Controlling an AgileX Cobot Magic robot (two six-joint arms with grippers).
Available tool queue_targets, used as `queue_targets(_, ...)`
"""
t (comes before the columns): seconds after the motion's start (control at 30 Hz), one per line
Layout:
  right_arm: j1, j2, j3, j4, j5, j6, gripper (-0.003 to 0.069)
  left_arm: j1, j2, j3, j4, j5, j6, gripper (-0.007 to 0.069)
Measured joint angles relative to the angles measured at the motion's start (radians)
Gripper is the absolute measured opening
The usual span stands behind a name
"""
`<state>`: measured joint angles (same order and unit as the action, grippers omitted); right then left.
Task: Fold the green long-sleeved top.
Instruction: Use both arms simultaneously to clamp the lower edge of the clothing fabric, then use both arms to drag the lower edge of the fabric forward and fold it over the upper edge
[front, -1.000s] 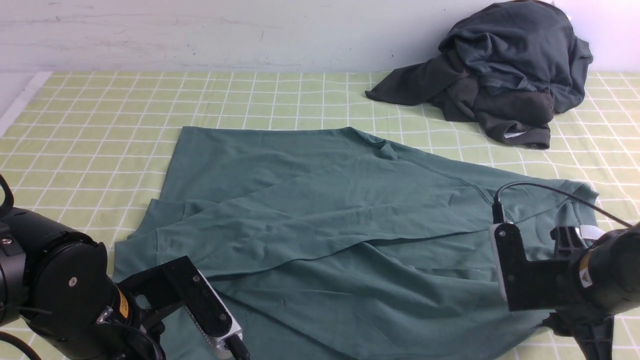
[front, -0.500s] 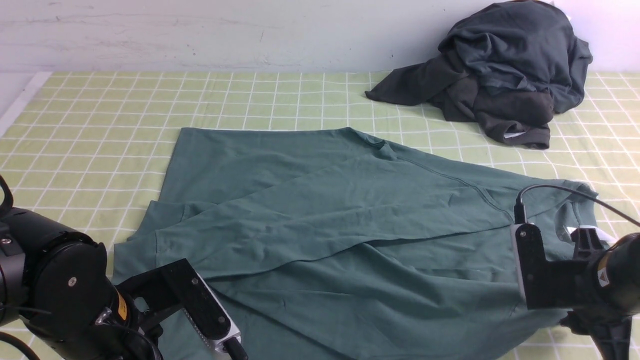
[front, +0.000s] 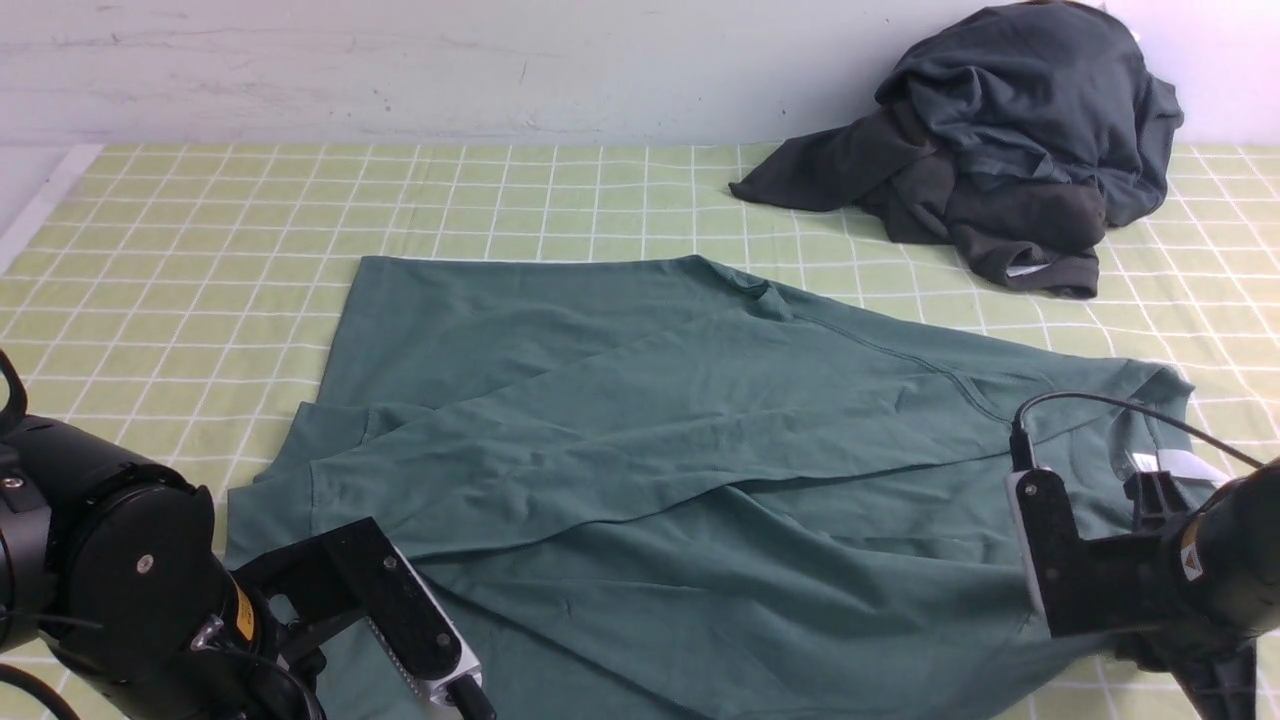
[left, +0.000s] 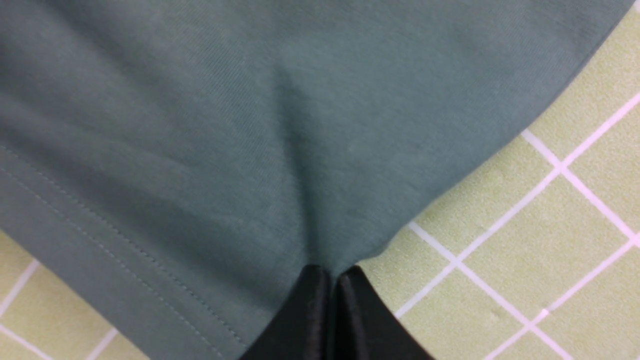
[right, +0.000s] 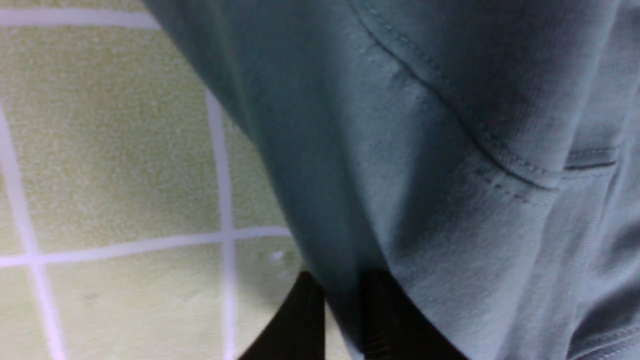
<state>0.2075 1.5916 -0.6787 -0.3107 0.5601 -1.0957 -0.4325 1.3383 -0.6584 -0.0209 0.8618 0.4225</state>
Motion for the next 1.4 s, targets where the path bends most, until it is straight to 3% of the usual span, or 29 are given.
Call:
queue_targets(0.1,0.0,-0.023,0.0,0.0,-0.001,0.011,0.001,0.0,0.0,0.0,0.003,0.002,0.0,-0.0003)
queue_targets(0.2,0.0,-0.055,0.0,0.0,-0.001,0.028,-0.0001,0.0,-0.004,-0.002,0.004,0.006,-0.003,-0.0003)
queue_targets(0.37,0.0,-0.137,0.001,0.023,0.033,0.188,-0.0002,0.023,-0.053,-0.063,0.021,0.072,-0.114,-0.0003)
queue_targets(0.5,0.0,-0.161,-0.02,0.031,0.05,0.295,-0.0002,0.092,-0.086,-0.126,0.041,0.087,-0.201,-0.0003)
queue_targets(0.7,0.0,-0.162,-0.165,0.024,0.042,0.396,-0.0002,0.219,-0.062,-0.24,0.041,0.044,-0.215,-0.0003)
queue_targets(0.9,0.0,-0.039,-0.423,0.008,-0.001,0.439,-0.0002,0.321,0.082,-0.426,0.044,-0.107,-0.215,-0.0003)
queue_targets(1.4,-0.007,0.422,-0.934,0.007,0.147,0.599,-0.0003,0.341,0.623,-1.039,0.118,-0.085,-0.216,-0.0001)
